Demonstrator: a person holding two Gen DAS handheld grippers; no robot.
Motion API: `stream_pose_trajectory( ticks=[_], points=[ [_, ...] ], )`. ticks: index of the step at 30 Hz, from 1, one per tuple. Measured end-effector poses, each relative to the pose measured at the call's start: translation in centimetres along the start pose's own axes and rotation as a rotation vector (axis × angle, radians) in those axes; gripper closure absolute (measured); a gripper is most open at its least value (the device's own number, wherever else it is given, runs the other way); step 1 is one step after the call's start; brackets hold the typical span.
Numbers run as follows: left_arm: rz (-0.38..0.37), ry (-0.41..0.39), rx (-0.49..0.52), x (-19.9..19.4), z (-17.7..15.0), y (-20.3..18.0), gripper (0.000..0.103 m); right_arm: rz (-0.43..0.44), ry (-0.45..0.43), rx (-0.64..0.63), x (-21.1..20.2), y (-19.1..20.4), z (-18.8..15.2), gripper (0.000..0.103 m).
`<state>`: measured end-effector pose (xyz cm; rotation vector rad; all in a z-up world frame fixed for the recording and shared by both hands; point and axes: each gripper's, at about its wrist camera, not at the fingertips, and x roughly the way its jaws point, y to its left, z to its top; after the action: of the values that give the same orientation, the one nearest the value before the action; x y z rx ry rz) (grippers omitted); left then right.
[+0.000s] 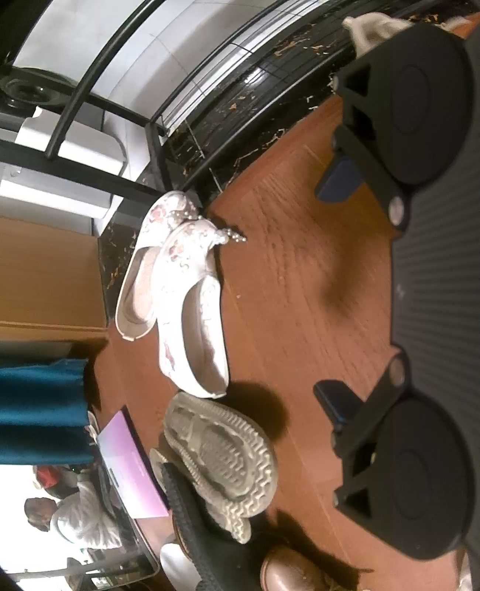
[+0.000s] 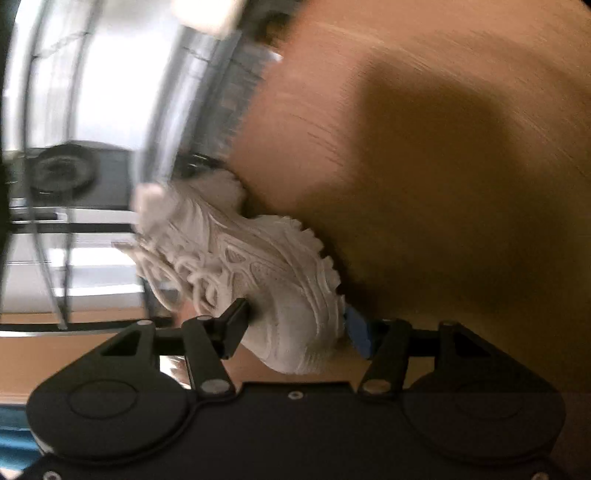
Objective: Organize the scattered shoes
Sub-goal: 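Set the white sneaker upright in front of the rack, open right tool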
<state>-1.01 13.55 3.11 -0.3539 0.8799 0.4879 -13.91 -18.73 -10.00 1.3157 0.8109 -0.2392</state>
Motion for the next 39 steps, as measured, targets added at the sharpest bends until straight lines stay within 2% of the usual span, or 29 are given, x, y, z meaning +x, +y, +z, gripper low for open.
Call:
stream_pose_trajectory(
  ticks=[1, 3, 5, 7, 11, 14, 15, 17, 19, 22, 26, 29, 31, 34, 36, 39],
  points=[
    [-0.001, 0.000, 0.002, 0.0, 0.0, 0.0, 0.001, -0.012, -0.014, -0.045, -0.3, 0.3, -0.2, 0.030],
    [-0.003, 0.000, 0.005, 0.0, 0.0, -0.1, 0.001, -0.065, -0.044, -0.144, -1.3, 1.9, -0.4, 0.018],
    [-0.005, 0.000, 0.008, 0.0, -0.1, -0.1, 0.001, -0.130, -0.102, -0.309, -2.4, 4.4, -0.8, 0.017],
    [-0.007, 0.000, 0.012, 0.0, -0.1, -0.2, 0.001, -0.193, -0.158, -0.499, -3.0, 6.7, -1.3, 0.006],
    [-0.009, -0.008, 0.035, -0.1, -0.4, -1.0, 0.001, -0.287, -0.250, -0.926, -0.7, 10.3, -2.6, 0.006],
    [-0.004, -0.017, 0.051, 0.0, -0.5, -1.3, 0.001, -0.312, -0.217, -1.177, 3.9, 12.7, -3.3, 0.006],
    [-0.001, -0.017, 0.054, 0.1, -0.5, -1.3, 0.001, -0.311, -0.199, -1.222, 4.7, 13.1, -3.5, 0.008],
    [0.005, -0.018, 0.060, 0.2, -0.6, -1.4, 0.001, -0.299, -0.159, -1.273, 5.7, 13.5, -3.8, 0.028],
    [0.011, -0.018, 0.066, 0.3, -0.6, -1.5, 0.001, -0.296, -0.136, -1.271, 5.7, 14.2, -4.5, 0.037],
    [0.016, -0.018, 0.074, 0.5, -0.7, -1.7, 0.001, -0.295, -0.132, -1.094, 4.9, 14.6, -5.0, 0.044],
    [0.022, -0.019, 0.085, 0.6, -0.8, -2.0, 0.001, -0.268, -0.126, -0.946, 3.9, 13.9, -4.8, 0.046],
    [0.032, -0.024, 0.084, 0.6, -0.8, -2.0, 0.001, -0.256, -0.129, -0.926, 3.5, 13.7, -4.6, 0.035],
    [0.040, -0.030, 0.073, 0.5, -0.6, -1.8, 0.001, -0.210, -0.151, -0.934, 1.8, 13.5, -4.6, 0.025],
    [0.052, -0.042, 0.057, 0.4, -0.3, -1.4, 0.001, -0.119, -0.166, -0.983, -2.5, 13.3, -4.2, 0.019],
    [0.060, -0.050, 0.046, 0.4, -0.1, -1.1, 0.001, -0.038, -0.170, -0.929, -6.5, 12.5, -3.5, 0.015],
    [0.071, -0.062, 0.030, 0.3, 0.3, -0.7, 0.001, 0.051, -0.204, -0.831, -10.3, 11.6, -3.1, 0.012]
  ],
)
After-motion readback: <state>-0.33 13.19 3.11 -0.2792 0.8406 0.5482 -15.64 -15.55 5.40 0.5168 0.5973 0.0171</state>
